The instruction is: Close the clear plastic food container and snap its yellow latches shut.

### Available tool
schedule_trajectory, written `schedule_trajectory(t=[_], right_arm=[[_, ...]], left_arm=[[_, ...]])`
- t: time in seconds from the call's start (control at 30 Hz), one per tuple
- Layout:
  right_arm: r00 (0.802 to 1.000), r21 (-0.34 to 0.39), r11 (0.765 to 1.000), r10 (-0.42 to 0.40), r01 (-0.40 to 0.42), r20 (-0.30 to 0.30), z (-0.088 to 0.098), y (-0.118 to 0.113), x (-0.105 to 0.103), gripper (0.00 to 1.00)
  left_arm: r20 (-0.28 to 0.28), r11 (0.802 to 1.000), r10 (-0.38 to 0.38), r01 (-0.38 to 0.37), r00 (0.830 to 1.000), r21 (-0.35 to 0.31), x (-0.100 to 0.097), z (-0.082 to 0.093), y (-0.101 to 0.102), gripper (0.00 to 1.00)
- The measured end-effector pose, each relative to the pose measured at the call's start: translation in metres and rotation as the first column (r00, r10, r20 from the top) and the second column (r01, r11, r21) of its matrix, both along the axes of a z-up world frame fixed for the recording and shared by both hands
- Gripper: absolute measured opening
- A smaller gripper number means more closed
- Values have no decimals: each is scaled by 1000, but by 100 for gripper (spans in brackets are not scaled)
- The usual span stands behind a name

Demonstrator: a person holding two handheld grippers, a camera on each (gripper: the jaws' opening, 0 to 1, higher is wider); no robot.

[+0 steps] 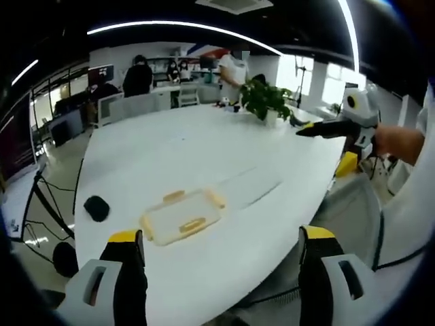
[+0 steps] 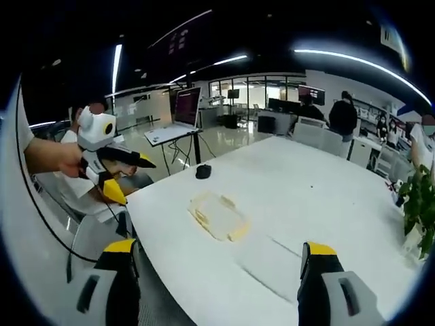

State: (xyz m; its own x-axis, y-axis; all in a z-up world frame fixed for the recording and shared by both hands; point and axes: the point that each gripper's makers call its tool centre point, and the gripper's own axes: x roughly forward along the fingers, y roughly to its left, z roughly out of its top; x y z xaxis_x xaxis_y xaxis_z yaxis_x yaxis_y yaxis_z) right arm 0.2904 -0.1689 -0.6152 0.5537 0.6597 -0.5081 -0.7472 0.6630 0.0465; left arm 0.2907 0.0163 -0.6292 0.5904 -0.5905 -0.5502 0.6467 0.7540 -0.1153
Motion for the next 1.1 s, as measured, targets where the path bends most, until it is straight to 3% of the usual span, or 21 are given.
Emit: schedule_trajectory(t=[0.47,0.6,0.7,0.8,1.1], right_arm=[[994,-71,992,108,-107,12,-12,22,19,99],[990,-87,987,140,-138,18,-16,26,25,99],[989,-120,982,146,-145,-7,-24,24,28,83],[989,-113,983,147,-147,-3,-27,27,32,90],[982,-134,974,187,-185,-3,-35,34,41,88]], left_arm=[[-13,996,-79,79,997,27,22,-12,11,92],[1,991,-118,118,993,67,31,-15,17,91],[31,979,-171,167,985,115,37,-16,22,88],[16,977,-177,173,984,124,43,-19,26,90],[21,954,-263,257,965,157,56,-21,25,91]])
